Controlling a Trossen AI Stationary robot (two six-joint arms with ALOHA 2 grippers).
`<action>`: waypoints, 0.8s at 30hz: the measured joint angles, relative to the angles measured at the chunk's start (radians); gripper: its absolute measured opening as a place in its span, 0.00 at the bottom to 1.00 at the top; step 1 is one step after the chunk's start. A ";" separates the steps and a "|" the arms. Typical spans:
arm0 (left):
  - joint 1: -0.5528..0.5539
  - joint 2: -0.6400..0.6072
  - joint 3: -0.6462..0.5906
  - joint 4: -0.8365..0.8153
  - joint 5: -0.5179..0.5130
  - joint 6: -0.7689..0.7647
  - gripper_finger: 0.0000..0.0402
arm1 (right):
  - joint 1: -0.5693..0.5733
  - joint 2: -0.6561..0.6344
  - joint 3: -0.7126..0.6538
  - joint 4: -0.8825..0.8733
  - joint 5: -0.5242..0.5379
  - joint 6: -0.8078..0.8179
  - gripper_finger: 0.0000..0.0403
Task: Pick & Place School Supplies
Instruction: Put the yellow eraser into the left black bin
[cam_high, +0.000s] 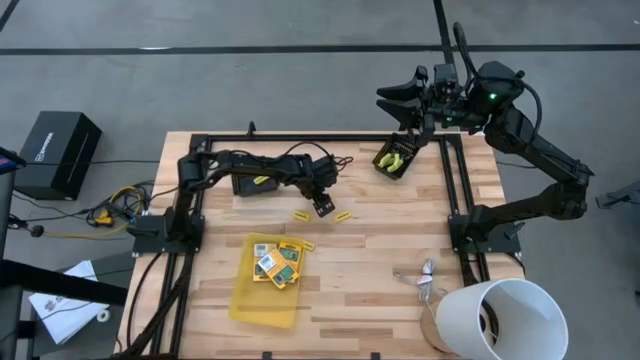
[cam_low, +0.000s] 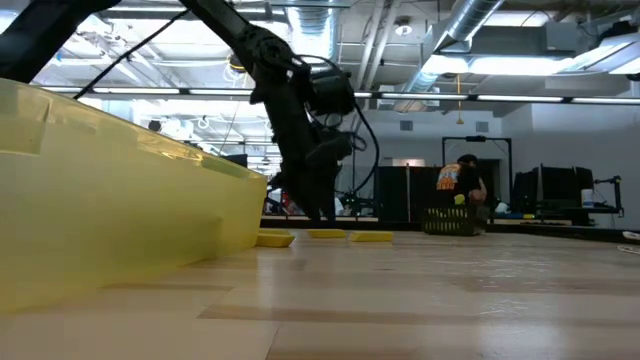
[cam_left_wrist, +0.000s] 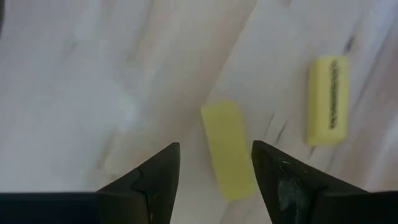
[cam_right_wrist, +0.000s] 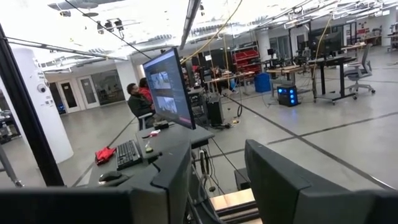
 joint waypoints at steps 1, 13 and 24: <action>-0.001 0.014 0.000 -0.005 0.014 -0.003 0.48 | 0.000 0.000 0.000 -0.002 0.000 0.000 0.35; -0.019 0.089 0.004 0.003 0.016 -0.027 0.46 | 0.000 0.000 0.000 -0.038 0.001 0.008 0.36; -0.005 0.090 0.000 0.031 0.006 0.056 0.08 | -0.013 0.000 0.000 -0.041 0.001 0.000 0.34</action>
